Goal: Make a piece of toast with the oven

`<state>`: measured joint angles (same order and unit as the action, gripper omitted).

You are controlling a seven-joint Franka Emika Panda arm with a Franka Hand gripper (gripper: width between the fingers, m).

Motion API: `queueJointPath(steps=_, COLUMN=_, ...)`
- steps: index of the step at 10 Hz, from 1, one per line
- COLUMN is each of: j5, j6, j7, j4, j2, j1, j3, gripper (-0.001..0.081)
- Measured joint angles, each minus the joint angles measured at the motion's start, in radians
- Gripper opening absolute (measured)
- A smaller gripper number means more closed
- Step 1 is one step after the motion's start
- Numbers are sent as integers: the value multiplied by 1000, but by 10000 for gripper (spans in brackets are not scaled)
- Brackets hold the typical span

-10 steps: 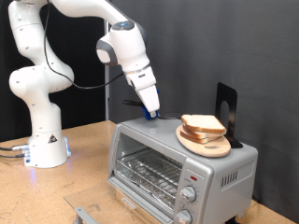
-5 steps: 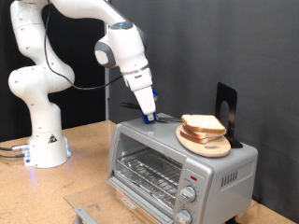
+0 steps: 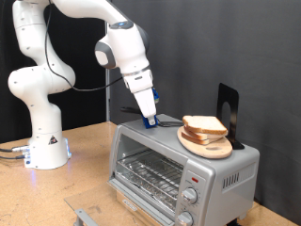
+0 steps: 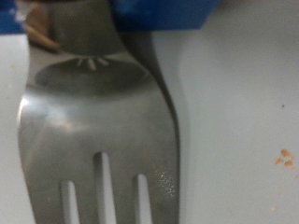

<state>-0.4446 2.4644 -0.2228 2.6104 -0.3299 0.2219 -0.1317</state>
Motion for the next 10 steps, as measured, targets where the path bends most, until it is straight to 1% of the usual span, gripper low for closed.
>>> queueJointPath(steps=1, j5=0, j6=-8, j7=-8, j4=0, j2=0, j1=0, j3=1, gripper=787)
queueJointPath(steps=3, j5=-19, j6=-24, j7=-44, j4=-4, j2=-1, j1=2, j3=5, gripper=802)
queueJointPath(steps=5, j5=-77, j6=-35, j7=-125, j4=-3, j2=-16, j1=15, j3=18, gripper=808)
queueJointPath(steps=8, j5=-78, j6=-71, j7=-138, j4=3, j2=-44, j1=14, j3=20, gripper=808)
queueJointPath(steps=10, j5=-64, j6=-73, j7=-132, j4=16, j2=-50, j1=8, j3=18, gripper=808)
